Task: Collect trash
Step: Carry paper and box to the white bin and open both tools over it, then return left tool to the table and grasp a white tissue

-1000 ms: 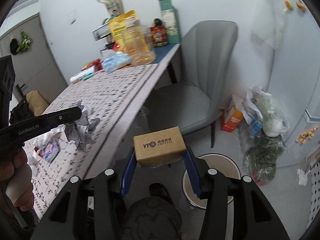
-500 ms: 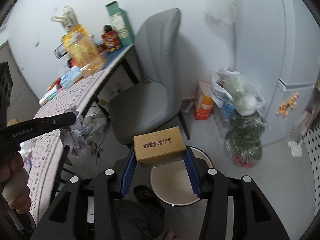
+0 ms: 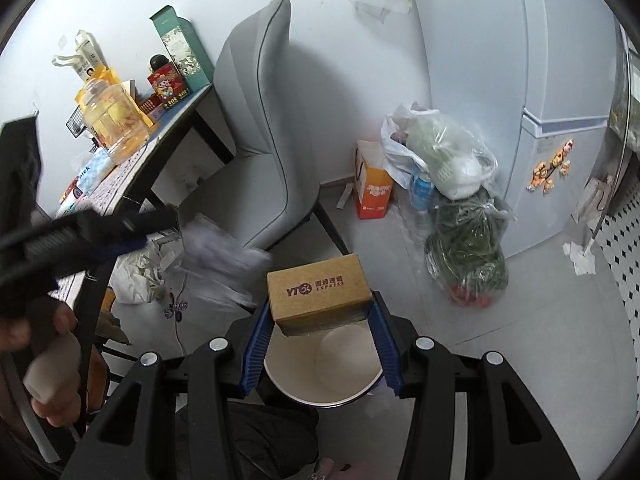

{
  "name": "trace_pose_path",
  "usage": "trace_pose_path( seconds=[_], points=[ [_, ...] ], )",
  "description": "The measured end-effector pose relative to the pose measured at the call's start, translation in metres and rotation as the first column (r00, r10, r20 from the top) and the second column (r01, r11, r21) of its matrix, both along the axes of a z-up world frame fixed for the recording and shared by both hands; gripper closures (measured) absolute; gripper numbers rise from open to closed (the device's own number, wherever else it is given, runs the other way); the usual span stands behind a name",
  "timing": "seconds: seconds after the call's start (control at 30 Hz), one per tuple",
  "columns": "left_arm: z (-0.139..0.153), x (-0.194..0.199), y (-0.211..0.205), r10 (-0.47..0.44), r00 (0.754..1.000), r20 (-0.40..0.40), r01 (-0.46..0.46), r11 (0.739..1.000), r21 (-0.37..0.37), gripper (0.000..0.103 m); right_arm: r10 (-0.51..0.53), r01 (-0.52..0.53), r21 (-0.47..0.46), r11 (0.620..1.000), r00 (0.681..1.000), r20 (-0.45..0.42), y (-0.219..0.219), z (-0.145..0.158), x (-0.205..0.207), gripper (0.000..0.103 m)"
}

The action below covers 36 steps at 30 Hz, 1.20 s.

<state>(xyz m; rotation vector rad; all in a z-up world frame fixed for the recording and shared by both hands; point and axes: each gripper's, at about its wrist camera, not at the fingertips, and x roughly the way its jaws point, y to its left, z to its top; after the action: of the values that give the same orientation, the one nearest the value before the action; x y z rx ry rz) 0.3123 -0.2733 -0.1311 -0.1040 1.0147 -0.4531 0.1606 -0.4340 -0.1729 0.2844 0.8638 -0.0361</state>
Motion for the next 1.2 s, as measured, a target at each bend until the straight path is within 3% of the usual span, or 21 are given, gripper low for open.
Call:
trace_pose_path(
  seconds=[0.07, 0.23, 0.43, 0.7, 0.77, 0.8, 1.03, 1.2],
  points=[
    [0.005, 0.001, 0.007, 0.011, 1.0, 0.012, -0.011, 1.0, 0.009, 0.018, 0.005, -0.004, 0.003, 1.0, 1.0, -0.009, 0.001, -0.005, 0.002, 0.056],
    [0.02, -0.001, 0.044, 0.084, 0.996, 0.039, -0.085, 0.996, 0.021, 0.012, 0.034, -0.034, 0.011, 0.999, 0.999, -0.025, 0.012, -0.015, 0.01, 0.056],
    [0.054, -0.026, 0.112, 0.203, 0.973, 0.109, -0.204, 0.979, 0.002, 0.008, 0.083, -0.083, 0.006, 0.997, 0.996, -0.036, 0.037, -0.024, 0.023, 0.056],
    [0.087, -0.084, 0.215, 0.399, 0.899, 0.182, -0.398, 0.916, -0.044, 0.006, 0.093, -0.094, -0.043, 0.995, 0.995, -0.039, 0.055, -0.039, 0.051, 0.054],
    [0.09, -0.097, 0.239, 0.442, 0.877, 0.191, -0.441, 0.896, -0.047, 0.006, 0.091, -0.093, -0.059, 0.994, 0.995, -0.033, 0.058, -0.043, 0.059, 0.023],
    [0.091, -0.102, 0.248, 0.457, 0.868, 0.195, -0.457, 0.888, -0.048, 0.006, 0.092, -0.093, -0.065, 0.994, 0.996, -0.024, 0.059, -0.043, 0.063, 0.021],
    [0.087, -0.145, 0.313, 0.574, 0.792, 0.207, -0.576, 0.815, -0.059, 0.006, 0.087, -0.088, -0.066, 0.994, 0.996, -0.022, 0.061, -0.034, 0.061, 0.022],
    [0.079, -0.167, 0.342, 0.625, 0.756, 0.195, -0.624, 0.778, -0.073, 0.006, 0.108, -0.109, -0.053, 0.993, 0.994, -0.022, 0.07, -0.02, 0.043, 0.022]
  ],
)
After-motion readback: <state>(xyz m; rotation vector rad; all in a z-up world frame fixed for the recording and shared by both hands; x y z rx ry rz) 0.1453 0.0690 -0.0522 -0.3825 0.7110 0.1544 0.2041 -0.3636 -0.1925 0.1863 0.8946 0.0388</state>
